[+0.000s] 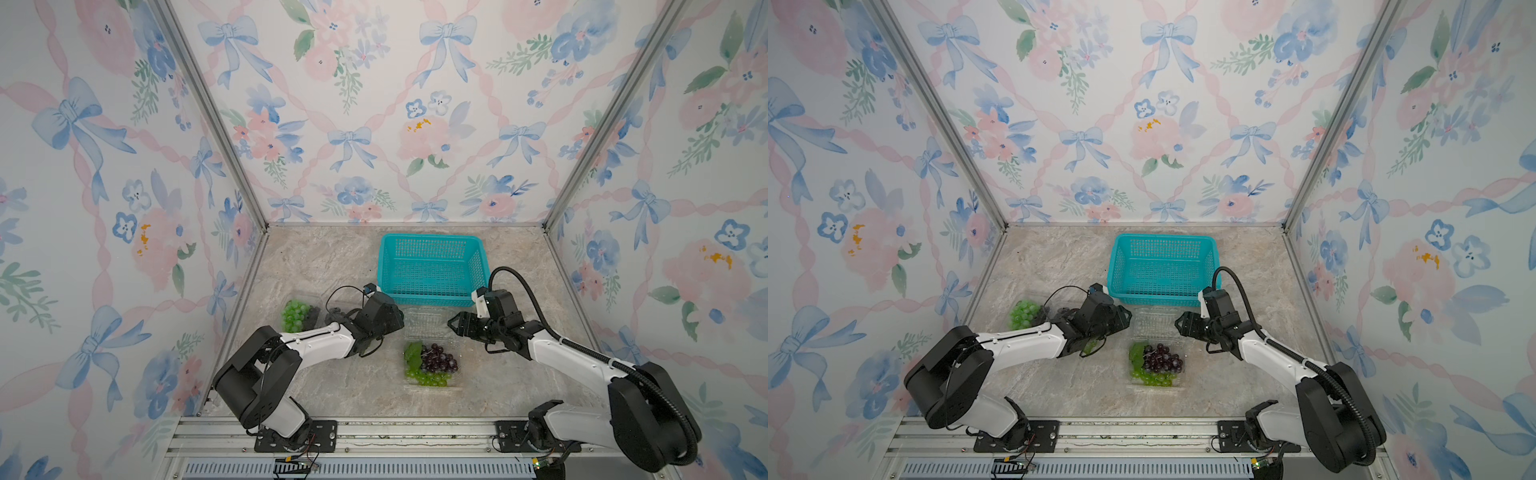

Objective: Pack grapes into containers
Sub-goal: Move the packing box to the center of the board, then close the packing box at the center of the board.

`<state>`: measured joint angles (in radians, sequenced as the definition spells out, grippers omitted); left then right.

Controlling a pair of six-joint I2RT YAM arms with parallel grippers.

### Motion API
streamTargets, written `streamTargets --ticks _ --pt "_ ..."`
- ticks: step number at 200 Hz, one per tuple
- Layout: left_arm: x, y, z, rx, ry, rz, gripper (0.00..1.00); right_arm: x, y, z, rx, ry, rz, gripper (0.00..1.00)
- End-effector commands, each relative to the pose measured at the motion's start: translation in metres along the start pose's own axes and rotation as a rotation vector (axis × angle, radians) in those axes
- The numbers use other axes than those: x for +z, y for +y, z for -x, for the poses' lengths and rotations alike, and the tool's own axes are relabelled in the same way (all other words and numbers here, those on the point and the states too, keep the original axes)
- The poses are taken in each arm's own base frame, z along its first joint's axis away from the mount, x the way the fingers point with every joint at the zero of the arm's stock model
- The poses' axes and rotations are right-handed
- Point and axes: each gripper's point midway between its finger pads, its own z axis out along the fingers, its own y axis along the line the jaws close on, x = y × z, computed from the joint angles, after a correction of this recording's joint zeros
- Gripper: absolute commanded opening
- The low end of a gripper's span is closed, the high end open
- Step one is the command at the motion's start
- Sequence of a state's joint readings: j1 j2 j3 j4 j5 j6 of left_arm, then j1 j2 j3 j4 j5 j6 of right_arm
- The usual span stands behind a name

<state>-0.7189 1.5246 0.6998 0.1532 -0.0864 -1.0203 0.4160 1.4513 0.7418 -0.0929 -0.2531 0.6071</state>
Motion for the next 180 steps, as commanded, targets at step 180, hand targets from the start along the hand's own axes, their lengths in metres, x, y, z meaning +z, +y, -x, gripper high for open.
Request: streamTargets --ticks 180 --pt "0.023 -0.039 -0.037 0.128 0.168 -0.087 0.64 0.038 0.021 -0.003 0.028 0.061 0.163 0.74"
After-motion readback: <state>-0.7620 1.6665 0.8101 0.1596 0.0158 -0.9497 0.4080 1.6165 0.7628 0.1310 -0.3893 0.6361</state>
